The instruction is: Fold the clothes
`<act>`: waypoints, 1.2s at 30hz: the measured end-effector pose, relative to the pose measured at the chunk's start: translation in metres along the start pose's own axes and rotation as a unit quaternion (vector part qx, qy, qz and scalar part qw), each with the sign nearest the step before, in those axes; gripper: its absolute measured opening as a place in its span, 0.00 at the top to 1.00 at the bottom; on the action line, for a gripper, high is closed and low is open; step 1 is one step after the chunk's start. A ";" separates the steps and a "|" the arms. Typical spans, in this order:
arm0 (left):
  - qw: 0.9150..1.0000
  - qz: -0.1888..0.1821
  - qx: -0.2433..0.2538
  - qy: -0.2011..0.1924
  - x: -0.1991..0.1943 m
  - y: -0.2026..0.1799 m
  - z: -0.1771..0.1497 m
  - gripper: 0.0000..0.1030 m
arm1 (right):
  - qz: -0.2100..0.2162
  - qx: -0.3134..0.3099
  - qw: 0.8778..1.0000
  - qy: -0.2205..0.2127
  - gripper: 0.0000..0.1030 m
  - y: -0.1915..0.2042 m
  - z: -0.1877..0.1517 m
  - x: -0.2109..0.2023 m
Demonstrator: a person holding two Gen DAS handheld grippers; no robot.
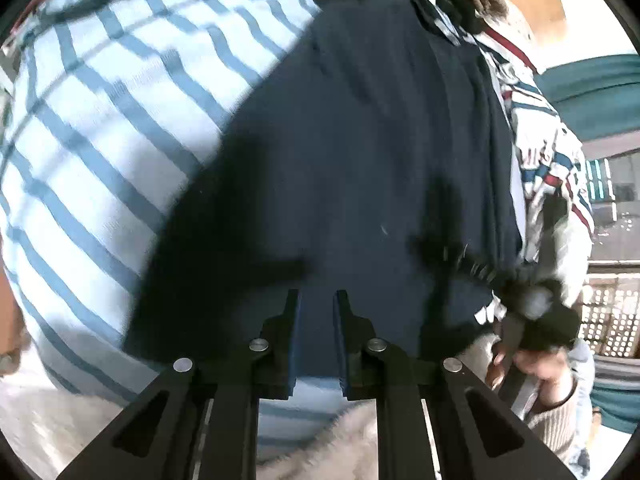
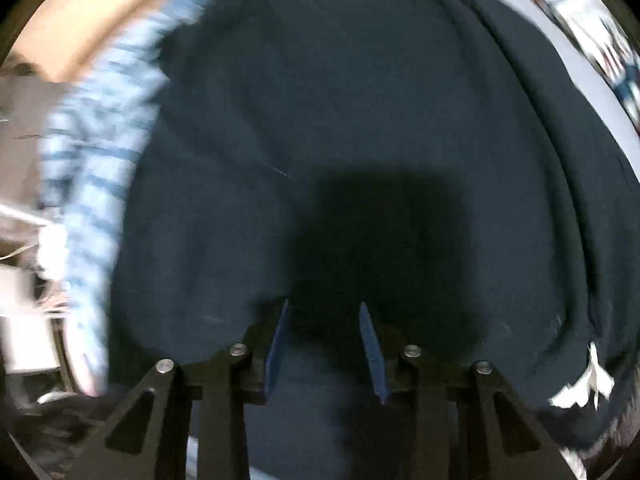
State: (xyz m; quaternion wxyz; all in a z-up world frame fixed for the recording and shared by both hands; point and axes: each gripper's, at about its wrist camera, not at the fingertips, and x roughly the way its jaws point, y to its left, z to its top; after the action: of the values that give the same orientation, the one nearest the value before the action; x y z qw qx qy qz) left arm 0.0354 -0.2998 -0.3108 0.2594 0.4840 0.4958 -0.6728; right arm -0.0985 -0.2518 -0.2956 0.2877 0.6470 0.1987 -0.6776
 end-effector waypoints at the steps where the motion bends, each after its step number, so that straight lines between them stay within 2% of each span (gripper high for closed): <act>1: 1.000 0.011 -0.004 -0.003 -0.002 0.004 0.005 0.85 | -0.014 0.014 1.000 0.014 0.63 -0.008 -0.003 0.006; 3: 0.999 0.030 -0.025 0.005 -0.005 0.027 0.011 0.85 | -0.006 0.016 1.000 0.016 0.61 -0.016 -0.009 0.006; 5: 0.994 0.046 -0.086 0.054 0.020 0.046 0.010 0.85 | -0.001 0.015 1.000 0.019 0.60 -0.021 -0.015 0.005; 7: 0.993 0.051 -0.089 0.062 0.028 0.045 0.010 0.85 | -0.007 -0.002 1.000 0.019 0.58 -0.012 -0.019 -0.005; 10: 0.995 0.075 -0.049 0.037 0.029 0.028 0.009 0.85 | 0.009 -0.048 0.999 -0.001 0.56 0.011 -0.028 -0.024; 11: 0.994 0.089 -0.046 0.033 0.031 0.026 0.008 0.85 | 0.010 -0.066 0.998 -0.005 0.51 0.020 -0.033 -0.025; 13: 0.992 0.111 -0.053 0.030 0.036 0.027 0.008 0.86 | 0.010 -0.102 0.995 -0.015 0.38 0.039 -0.041 -0.028; 15: 0.989 0.127 -0.076 0.022 0.036 0.031 0.008 0.95 | 0.001 -0.126 0.992 -0.004 0.39 0.052 -0.050 -0.019; 17: 0.981 0.171 -0.090 -0.010 0.027 0.034 0.007 0.97 | 0.002 -0.122 0.992 0.023 0.39 0.057 -0.061 -0.003; 19: 0.970 0.224 -0.090 -0.033 0.020 0.034 0.006 0.97 | 0.004 -0.120 0.992 0.043 0.36 0.061 -0.072 0.010; 21: 0.963 0.251 -0.089 -0.032 0.012 0.040 0.008 0.97 | -0.010 -0.151 0.988 0.034 0.34 0.070 -0.085 0.010; 24: 0.960 0.265 -0.084 -0.026 0.018 0.037 0.009 0.97 | -0.008 -0.171 0.983 0.070 0.34 0.065 -0.104 0.006; 25: 0.961 0.261 -0.089 -0.029 0.018 0.037 0.008 0.97 | -0.001 -0.168 0.983 0.079 0.34 0.064 -0.106 0.004; 27: 0.966 0.227 -0.114 -0.041 0.010 0.042 0.005 0.97 | 0.037 -0.135 0.986 0.088 0.39 0.055 -0.103 -0.005; 28: 0.970 0.197 -0.132 -0.054 0.004 0.047 0.003 0.97 | 0.057 -0.114 0.988 0.083 0.45 0.049 -0.101 -0.012; 30: 0.975 0.115 -0.161 -0.105 -0.015 0.054 -0.002 0.96 | 0.086 -0.064 0.993 0.054 0.46 0.033 -0.094 -0.031; 31: 0.972 0.084 -0.174 -0.134 -0.025 0.057 -0.006 0.96 | 0.091 -0.044 0.994 0.037 0.44 0.026 -0.091 -0.040; 32: 0.967 0.052 -0.186 -0.164 -0.035 0.059 -0.009 0.95 | 0.074 -0.035 0.997 0.014 0.42 0.020 -0.087 -0.049; 33: 0.963 0.036 -0.195 -0.184 -0.042 0.061 -0.012 0.92 | 0.053 -0.028 0.998 -0.005 0.41 0.015 -0.084 -0.054; 34: 0.960 0.029 -0.202 -0.193 -0.044 0.063 -0.014 0.81 | 0.041 -0.025 0.999 -0.013 0.40 0.013 -0.083 -0.056; 35: 0.961 0.024 -0.201 -0.191 -0.053 0.069 -0.010 0.68 | 0.033 -0.024 0.999 -0.016 0.40 0.012 -0.083 -0.055; 36: 0.962 0.019 -0.199 -0.188 -0.062 0.076 -0.006 0.64 | 0.035 -0.024 0.999 -0.011 0.40 0.014 -0.086 -0.051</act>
State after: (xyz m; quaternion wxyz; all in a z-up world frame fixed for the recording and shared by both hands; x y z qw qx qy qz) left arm 0.1259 -0.3306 -0.2867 0.4517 0.2965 0.5525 -0.6347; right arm -0.0242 -0.2006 -0.2504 0.3286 0.6390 0.1892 -0.6692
